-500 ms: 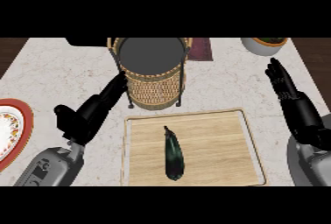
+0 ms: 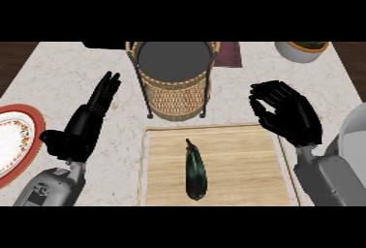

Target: Pick the eggplant from the tray and place it in the tiered basket

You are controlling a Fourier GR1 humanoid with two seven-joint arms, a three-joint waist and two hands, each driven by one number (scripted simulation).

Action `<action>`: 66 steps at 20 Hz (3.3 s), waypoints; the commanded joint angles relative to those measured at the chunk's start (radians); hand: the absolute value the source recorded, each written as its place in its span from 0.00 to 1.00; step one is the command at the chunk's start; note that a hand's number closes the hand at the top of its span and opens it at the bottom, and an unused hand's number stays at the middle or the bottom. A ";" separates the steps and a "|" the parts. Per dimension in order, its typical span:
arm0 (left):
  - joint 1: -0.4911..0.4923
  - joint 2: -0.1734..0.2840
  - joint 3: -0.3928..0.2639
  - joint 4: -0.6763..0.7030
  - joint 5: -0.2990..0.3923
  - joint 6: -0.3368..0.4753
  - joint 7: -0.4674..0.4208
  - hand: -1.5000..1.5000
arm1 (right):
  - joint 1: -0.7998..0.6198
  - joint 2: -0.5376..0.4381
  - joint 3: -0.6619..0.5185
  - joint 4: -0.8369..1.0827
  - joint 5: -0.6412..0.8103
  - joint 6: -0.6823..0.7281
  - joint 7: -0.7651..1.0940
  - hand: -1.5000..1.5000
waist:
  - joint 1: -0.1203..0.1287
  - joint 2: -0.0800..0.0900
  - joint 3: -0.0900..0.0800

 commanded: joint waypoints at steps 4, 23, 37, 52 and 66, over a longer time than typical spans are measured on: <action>0.043 -0.042 0.018 0.037 -0.050 0.098 -0.025 0.50 | 0.068 0.079 -0.001 0.052 -0.320 0.372 0.097 0.00 | -0.029 0.007 0.019; 0.041 -0.103 0.004 0.134 -0.103 0.120 -0.089 0.50 | -0.458 -0.429 0.203 -0.253 0.163 0.729 0.542 0.00 | -0.025 -0.004 0.012; 0.008 -0.165 0.019 0.159 -0.169 0.137 -0.067 0.50 | -0.626 -0.095 0.313 -0.264 0.199 0.758 0.962 0.00 | -0.050 -0.004 0.015; 0.074 -0.166 0.042 0.097 -0.176 0.107 -0.069 0.50 | -0.639 -0.077 0.414 -0.192 0.236 0.825 1.040 0.00 | -0.047 -0.004 0.015; 0.084 -0.153 0.082 0.073 -0.171 0.046 -0.039 0.50 | -0.606 -0.025 0.466 -0.245 0.408 0.917 0.950 0.00 | -0.045 -0.004 0.015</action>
